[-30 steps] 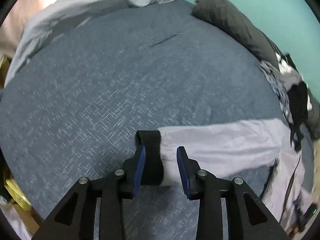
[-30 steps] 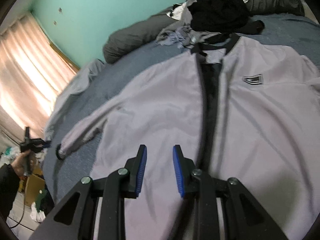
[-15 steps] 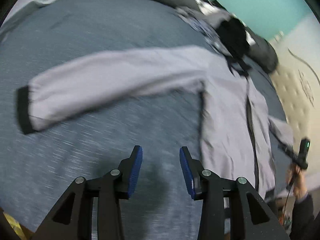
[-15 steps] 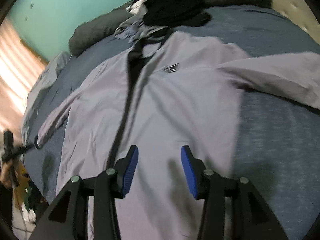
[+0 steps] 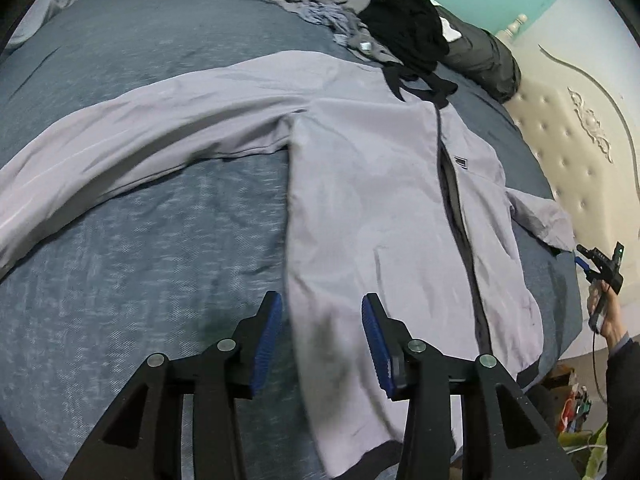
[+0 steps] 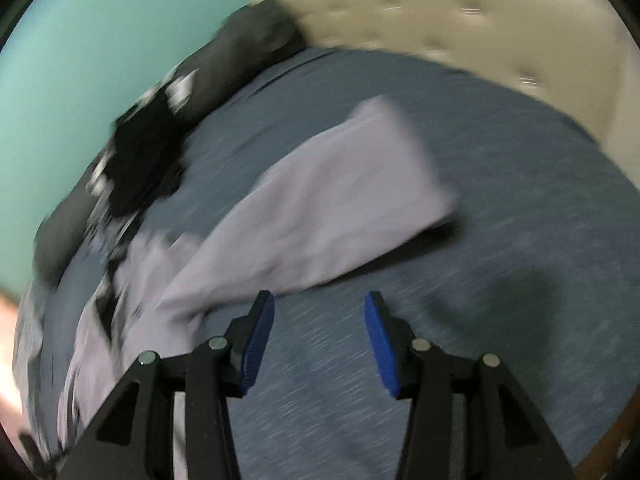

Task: Fold clothes
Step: 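Grasp the other sleeve's black cuff with the right gripper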

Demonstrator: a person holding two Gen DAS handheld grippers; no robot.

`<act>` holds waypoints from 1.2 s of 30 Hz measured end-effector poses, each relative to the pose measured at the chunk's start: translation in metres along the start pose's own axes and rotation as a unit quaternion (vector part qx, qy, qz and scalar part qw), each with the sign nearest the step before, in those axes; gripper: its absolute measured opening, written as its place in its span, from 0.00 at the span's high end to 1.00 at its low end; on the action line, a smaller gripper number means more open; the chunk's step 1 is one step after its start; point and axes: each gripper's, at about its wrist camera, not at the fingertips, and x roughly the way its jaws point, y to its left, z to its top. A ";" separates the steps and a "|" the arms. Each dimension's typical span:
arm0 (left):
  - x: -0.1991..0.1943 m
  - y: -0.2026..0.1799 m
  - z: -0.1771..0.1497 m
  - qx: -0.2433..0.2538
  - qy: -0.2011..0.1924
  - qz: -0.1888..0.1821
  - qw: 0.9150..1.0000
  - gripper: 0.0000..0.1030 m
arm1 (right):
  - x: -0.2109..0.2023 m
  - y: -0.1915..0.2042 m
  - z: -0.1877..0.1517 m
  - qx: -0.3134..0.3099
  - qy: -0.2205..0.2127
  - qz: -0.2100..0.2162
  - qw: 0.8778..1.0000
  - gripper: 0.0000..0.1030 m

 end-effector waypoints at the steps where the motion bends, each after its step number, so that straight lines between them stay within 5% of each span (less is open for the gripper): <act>1: 0.001 -0.003 0.002 0.000 0.000 0.000 1.000 0.55 | 0.003 -0.017 0.010 0.016 -0.005 -0.008 1.000 0.54; 5: 0.005 -0.015 0.012 -0.002 -0.003 0.000 1.000 0.54 | 0.016 -0.061 0.032 0.054 -0.012 -0.024 0.998 0.54; 10: 0.014 -0.025 0.023 0.002 -0.001 0.009 1.000 0.54 | 0.042 -0.081 0.047 0.073 -0.020 0.006 0.997 0.54; 18: 0.028 -0.038 0.030 0.014 0.012 0.017 1.000 0.53 | 0.073 -0.037 0.051 -0.025 -0.008 0.048 0.998 0.54; 28: 0.028 -0.047 0.029 0.022 0.016 0.012 1.000 0.53 | 0.094 0.035 0.005 -0.161 0.079 0.107 0.978 0.58; 36: 0.022 -0.046 0.030 0.020 0.011 0.009 1.000 0.53 | 0.048 -0.008 0.014 -0.082 0.004 0.138 0.987 0.58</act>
